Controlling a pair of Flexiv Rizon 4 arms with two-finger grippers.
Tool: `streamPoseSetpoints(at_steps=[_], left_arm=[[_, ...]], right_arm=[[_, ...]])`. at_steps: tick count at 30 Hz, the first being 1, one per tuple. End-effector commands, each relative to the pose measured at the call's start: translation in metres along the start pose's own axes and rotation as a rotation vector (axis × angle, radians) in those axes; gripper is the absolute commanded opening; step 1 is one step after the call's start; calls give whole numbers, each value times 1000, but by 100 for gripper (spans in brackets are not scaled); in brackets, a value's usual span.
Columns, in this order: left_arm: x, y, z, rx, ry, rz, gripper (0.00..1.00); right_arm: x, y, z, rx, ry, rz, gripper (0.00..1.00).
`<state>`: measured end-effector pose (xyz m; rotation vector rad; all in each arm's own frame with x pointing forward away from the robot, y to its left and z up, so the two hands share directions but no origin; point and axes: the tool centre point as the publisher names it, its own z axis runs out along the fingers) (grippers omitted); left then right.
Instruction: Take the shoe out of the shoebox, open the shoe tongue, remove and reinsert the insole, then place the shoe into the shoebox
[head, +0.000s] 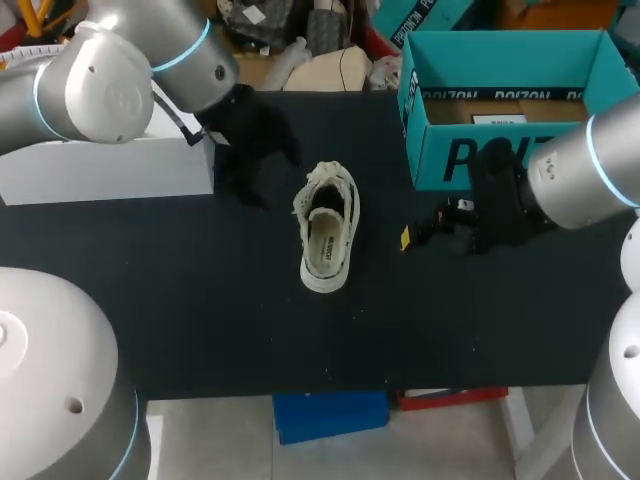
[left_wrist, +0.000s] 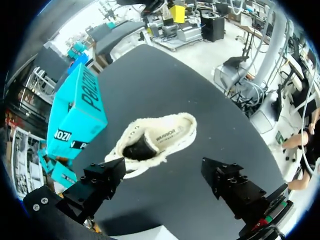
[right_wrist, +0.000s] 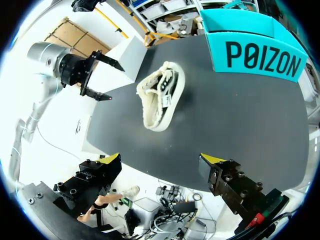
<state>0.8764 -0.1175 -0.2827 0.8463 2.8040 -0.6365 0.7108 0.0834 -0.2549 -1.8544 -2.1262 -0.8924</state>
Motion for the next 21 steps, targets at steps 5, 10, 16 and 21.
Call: streamPoseSetpoints(at_steps=[5, 10, 16, 21], left_arm=[[-8, 11, 15, -284, -94, -221, 100], [-12, 16, 15, -308, -78, -247, 100], [-7, 17, 20, -282, -46, -248, 100], [-6, 20, 19, -227, -1, -267, 100]], right_arm=[[1, 0, 0, 0, -2, 1, 100], [1, 0, 0, 0, -2, 1, 100], [1, 0, 0, 0, -2, 1, 100], [1, 0, 0, 0, -2, 1, 100]])
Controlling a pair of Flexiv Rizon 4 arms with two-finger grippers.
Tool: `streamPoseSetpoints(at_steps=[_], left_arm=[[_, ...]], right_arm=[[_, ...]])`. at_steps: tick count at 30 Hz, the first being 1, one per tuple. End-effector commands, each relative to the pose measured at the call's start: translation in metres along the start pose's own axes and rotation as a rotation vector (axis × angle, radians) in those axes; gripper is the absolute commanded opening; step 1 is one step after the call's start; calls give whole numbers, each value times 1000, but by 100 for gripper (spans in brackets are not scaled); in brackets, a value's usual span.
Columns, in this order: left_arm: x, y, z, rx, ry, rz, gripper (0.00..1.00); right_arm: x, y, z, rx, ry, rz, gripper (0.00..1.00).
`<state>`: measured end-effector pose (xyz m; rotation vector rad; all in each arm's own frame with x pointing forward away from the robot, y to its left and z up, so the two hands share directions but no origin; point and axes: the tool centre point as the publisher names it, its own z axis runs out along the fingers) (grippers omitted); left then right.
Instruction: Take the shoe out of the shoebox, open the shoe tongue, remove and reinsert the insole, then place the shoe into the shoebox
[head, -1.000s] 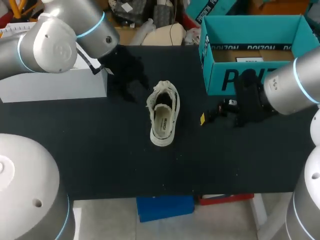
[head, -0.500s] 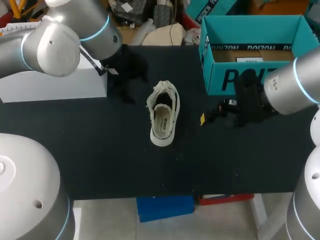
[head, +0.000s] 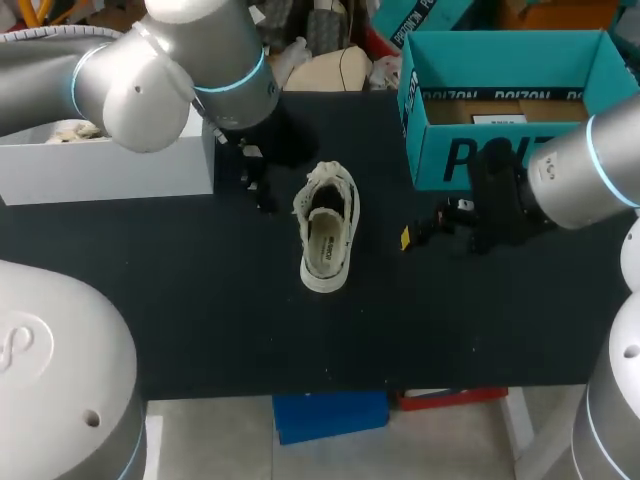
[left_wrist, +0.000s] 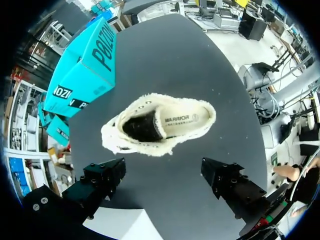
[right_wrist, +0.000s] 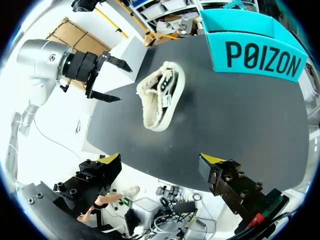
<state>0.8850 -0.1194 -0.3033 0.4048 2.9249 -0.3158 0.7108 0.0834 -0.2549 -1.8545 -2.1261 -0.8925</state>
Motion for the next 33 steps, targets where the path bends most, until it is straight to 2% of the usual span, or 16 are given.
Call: streamPoseSetpoints(at_steps=[1, 5, 8, 12, 14, 32, 33], left_arm=[[-4, 9, 2, 19, 36, 24, 100], [-3, 10, 2, -14, 24, 93, 100], [0, 10, 0, -4, -44, 290, 100], [2, 13, -1, 45, -80, 572, 100], [1, 14, -3, 72, -52, 648, 100], [1, 14, -3, 72, -52, 648, 100], [0, 14, -4, 40, -59, 670, 100]], right_arm=[[1, 0, 0, 0, -2, 0, 100], [1, 0, 0, 0, -2, 0, 100], [1, 0, 0, 0, -2, 0, 100], [1, 0, 0, 0, -2, 0, 100], [1, 0, 0, 0, -2, 0, 100], [1, 0, 0, 0, -2, 0, 100], [1, 0, 0, 0, -2, 0, 100]])
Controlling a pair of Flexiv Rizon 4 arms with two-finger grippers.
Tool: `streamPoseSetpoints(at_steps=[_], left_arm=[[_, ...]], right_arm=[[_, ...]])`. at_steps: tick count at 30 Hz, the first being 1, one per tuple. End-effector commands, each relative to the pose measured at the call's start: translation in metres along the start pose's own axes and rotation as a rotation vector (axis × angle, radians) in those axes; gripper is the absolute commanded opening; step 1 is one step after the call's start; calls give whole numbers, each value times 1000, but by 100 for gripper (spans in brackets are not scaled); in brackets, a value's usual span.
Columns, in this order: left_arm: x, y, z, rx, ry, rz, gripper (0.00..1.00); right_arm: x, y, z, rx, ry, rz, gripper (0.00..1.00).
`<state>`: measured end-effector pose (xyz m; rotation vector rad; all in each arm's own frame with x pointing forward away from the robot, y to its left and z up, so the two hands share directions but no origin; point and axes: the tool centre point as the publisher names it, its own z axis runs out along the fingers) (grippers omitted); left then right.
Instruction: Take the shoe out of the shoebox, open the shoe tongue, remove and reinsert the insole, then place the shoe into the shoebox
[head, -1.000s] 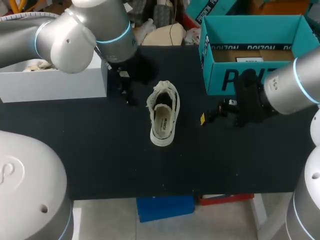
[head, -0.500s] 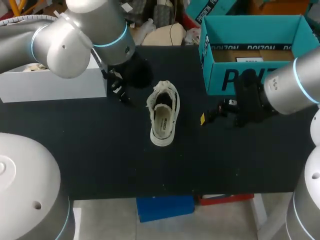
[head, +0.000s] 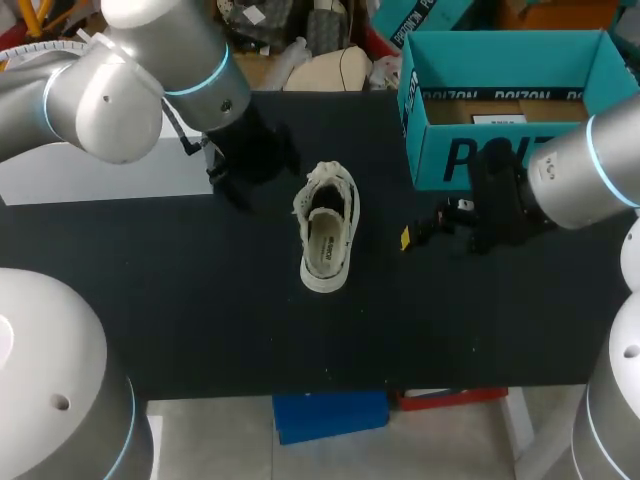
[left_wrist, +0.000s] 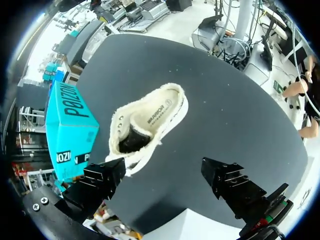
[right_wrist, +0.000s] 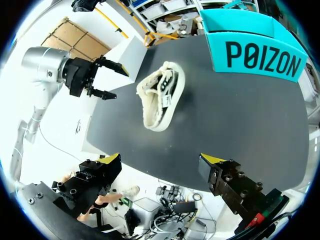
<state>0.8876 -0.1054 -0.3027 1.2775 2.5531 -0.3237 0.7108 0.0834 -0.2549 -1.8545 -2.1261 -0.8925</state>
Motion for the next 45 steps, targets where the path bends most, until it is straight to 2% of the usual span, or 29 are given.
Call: streamPoseSetpoints(at_steps=[1, 3, 7, 9, 42, 45], left_arm=[[-1, 2, -1, -68, -5, 59, 100], [-4, 5, 0, -120, -6, 105, 100], [-6, 10, 6, -163, -4, 204, 100], [-4, 12, 9, -170, 35, 283, 100], [-4, 12, 9, -170, 35, 283, 100], [13, -1, 19, -157, 42, 270, 100]], right_arm=[[1, 0, 1, 0, -2, 0, 100], [1, 0, 1, 0, -2, 0, 100], [1, 0, 1, 0, -2, 0, 100], [1, 0, 1, 0, -2, 0, 100], [1, 0, 1, 0, -2, 0, 100], [1, 0, 1, 0, -2, 0, 100]])
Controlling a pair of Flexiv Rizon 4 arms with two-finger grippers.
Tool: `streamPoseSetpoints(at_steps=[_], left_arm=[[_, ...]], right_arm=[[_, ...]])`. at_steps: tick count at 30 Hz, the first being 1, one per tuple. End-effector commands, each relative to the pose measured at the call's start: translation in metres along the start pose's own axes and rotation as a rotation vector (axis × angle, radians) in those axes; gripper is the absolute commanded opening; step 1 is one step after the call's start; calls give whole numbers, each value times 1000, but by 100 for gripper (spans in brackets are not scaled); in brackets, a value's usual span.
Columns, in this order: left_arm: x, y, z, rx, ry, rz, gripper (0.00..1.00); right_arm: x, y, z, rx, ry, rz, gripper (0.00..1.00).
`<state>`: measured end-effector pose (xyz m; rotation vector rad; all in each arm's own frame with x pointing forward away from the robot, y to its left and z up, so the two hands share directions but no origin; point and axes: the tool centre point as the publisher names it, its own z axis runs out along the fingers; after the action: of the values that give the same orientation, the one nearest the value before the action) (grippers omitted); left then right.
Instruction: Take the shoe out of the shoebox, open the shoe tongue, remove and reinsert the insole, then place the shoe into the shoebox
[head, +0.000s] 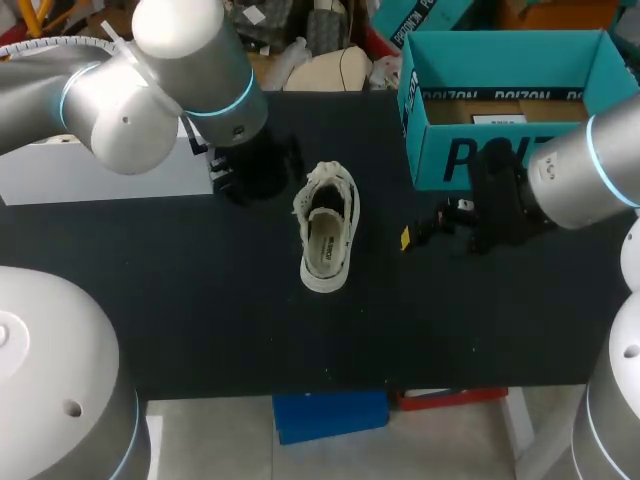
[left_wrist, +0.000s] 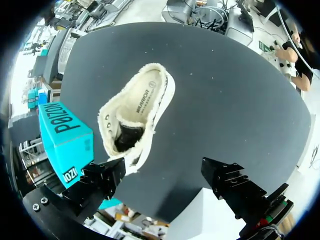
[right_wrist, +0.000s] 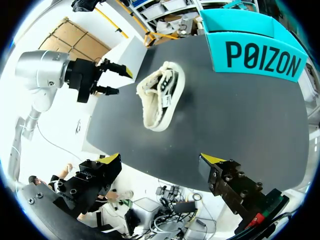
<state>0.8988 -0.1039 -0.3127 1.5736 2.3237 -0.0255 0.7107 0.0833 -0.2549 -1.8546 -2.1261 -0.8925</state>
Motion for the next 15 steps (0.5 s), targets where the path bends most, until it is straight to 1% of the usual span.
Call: streamPoseSetpoints(at_steps=[1, 10, 11, 12, 13, 14, 15], left_arm=[[11, -16, 7, 10, 2, -20, 100], [11, -16, 7, 10, 2, -20, 100], [11, -15, 6, 45, -5, 14, 100], [11, -14, 5, 62, -18, 40, 100], [11, -12, 4, 106, -16, 71, 100], [11, -10, 3, 120, -17, 107, 100], [10, -8, 3, 125, -12, 130, 93]], right_arm=[[1, 0, 1, 0, -2, 0, 100], [1, 0, 1, 0, -2, 0, 100], [1, 0, 1, 0, -2, 0, 100], [1, 0, 1, 0, -2, 0, 100], [1, 0, 1, 0, -2, 0, 100], [1, 0, 1, 0, -2, 0, 100], [1, 0, 1, 0, -2, 0, 100]])
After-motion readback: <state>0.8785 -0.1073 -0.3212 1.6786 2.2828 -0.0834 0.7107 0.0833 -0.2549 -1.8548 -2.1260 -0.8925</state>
